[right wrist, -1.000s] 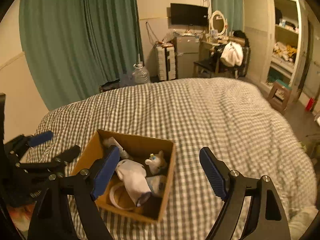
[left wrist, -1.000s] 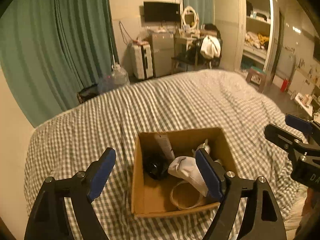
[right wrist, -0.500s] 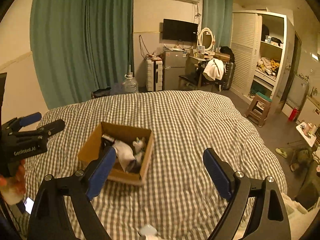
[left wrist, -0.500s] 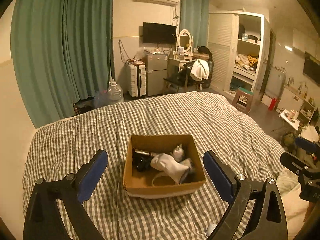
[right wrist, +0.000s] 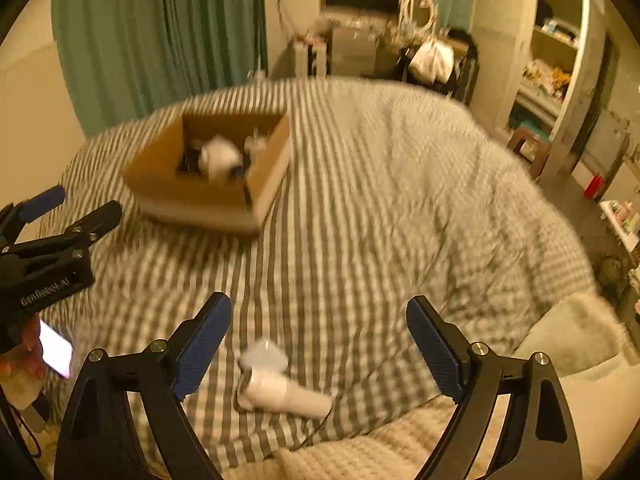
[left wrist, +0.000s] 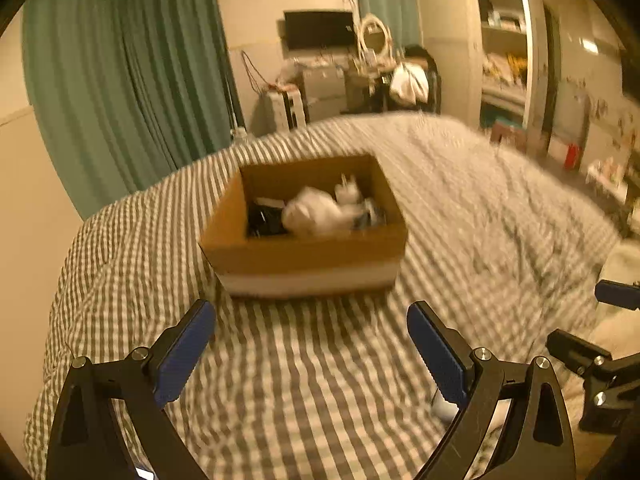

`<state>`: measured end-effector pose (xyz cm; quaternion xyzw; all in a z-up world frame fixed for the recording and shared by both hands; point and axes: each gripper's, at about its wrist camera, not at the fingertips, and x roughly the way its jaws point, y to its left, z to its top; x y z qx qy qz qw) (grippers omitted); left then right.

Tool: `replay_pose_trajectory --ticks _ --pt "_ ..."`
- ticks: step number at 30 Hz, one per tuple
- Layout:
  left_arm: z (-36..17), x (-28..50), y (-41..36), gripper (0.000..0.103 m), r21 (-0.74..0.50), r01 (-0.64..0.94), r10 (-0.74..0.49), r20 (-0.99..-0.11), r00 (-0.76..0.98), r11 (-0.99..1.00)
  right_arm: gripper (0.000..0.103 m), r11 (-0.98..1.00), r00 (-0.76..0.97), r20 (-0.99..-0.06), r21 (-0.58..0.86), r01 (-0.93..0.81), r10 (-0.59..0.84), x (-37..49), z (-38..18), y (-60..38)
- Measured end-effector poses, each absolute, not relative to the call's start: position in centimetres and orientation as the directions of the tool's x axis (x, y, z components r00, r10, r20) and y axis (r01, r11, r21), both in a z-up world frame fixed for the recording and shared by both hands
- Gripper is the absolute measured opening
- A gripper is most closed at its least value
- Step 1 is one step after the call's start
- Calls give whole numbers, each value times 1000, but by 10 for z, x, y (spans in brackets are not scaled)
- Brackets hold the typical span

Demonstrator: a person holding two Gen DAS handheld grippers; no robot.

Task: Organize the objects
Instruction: 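Move both open tools back to the white hair dryer and earbud case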

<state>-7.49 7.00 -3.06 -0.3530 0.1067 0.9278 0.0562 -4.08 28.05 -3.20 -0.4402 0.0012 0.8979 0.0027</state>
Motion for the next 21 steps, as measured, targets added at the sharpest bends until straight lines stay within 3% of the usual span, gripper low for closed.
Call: replay_pose_trajectory --ticks 4,11,19,20,21 --pt "-63 -74 75 99 198 -211 10 -705 -710 -957 89 -999 -531 -847 25 22 -33 -43 -77 272" --pt "-102 -83 55 99 161 -231 20 -779 -626 -959 89 -994 -361 -932 0 114 -41 -42 -146 250" --pt "-124 -89 46 99 90 -241 62 -828 -557 -966 89 -988 -222 -975 -13 153 -21 -47 -182 239" --pt "-124 -89 46 99 87 -245 65 -831 -553 -966 89 -988 -210 -977 -11 156 -22 -49 -185 238" --pt "-125 -89 47 99 86 -248 67 -832 -550 -965 81 -988 -206 -978 -9 156 -24 -51 -188 238"
